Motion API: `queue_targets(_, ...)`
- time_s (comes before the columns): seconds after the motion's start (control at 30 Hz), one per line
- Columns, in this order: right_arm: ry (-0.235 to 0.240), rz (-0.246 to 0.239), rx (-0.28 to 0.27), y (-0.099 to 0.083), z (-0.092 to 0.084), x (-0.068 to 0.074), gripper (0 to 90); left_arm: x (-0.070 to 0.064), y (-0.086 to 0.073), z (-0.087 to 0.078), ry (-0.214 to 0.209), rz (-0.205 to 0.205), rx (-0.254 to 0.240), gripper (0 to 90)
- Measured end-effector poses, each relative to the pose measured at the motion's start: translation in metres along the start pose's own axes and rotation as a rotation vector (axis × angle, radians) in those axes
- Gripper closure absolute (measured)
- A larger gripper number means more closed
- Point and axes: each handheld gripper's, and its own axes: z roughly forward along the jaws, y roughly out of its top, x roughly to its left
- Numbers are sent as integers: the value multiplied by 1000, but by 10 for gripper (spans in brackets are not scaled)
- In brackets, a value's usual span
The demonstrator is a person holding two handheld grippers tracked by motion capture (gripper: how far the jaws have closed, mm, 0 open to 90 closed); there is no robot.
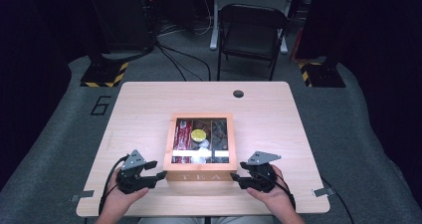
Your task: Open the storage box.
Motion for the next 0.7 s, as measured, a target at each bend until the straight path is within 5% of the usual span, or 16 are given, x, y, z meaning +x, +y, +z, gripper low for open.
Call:
queue_targets(0.4,-19,-25,18,-6,11,4,575,-8,-3,14,11,35,12,541)
queue_targets(0.7,-21,-18,6,-7,11,3,585,-10,-3,15,19,45,16,573)
